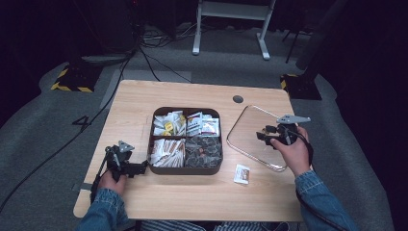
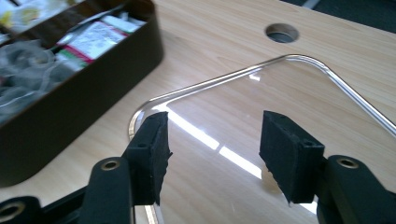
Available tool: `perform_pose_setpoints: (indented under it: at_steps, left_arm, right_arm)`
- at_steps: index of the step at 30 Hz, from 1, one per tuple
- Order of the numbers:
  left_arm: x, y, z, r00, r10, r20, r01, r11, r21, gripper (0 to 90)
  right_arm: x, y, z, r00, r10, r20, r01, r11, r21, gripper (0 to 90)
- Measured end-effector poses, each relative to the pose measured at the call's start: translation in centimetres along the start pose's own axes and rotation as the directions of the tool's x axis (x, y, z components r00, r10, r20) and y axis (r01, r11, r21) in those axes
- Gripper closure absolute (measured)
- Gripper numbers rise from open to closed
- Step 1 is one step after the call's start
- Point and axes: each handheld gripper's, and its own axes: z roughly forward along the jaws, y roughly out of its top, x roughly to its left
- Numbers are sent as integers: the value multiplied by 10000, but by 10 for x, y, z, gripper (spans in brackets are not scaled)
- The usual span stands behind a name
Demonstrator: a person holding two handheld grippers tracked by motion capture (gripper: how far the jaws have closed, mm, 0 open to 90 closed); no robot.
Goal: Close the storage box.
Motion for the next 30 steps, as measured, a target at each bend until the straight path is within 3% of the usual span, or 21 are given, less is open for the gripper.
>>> perform_pose_setpoints:
  at_steps: [4, 12, 22, 24, 30]
  left_arm:
    - [0, 0, 0, 10000, 3, 12, -3, 10000, -1, 0]
    - [0, 0, 0, 10000, 4, 15, -4, 10000, -1, 0]
    - [0, 0, 0, 10000, 3, 17, -3, 10000, 0, 0]
    - [0, 0, 0, 10000, 3, 17, -3, 10000, 0, 0]
    - [0, 0, 0, 10000, 4, 16, -4, 10000, -1, 0]
  right_arm:
    - [-20, 0, 7, 9970, 665, 408, -660, 9977, -123, 383]
    - [-42, -6, 24, 9907, 1106, 795, -1139, 9927, 390, 364]
    - [-51, -17, 44, 9867, 1301, 969, -1382, 9870, 820, 347]
    - [-53, -20, 48, 9849, 1270, 1176, -1382, 9861, 927, 362]
    - [-57, -27, 56, 9820, 1496, 1156, -1630, 9797, 1166, 398]
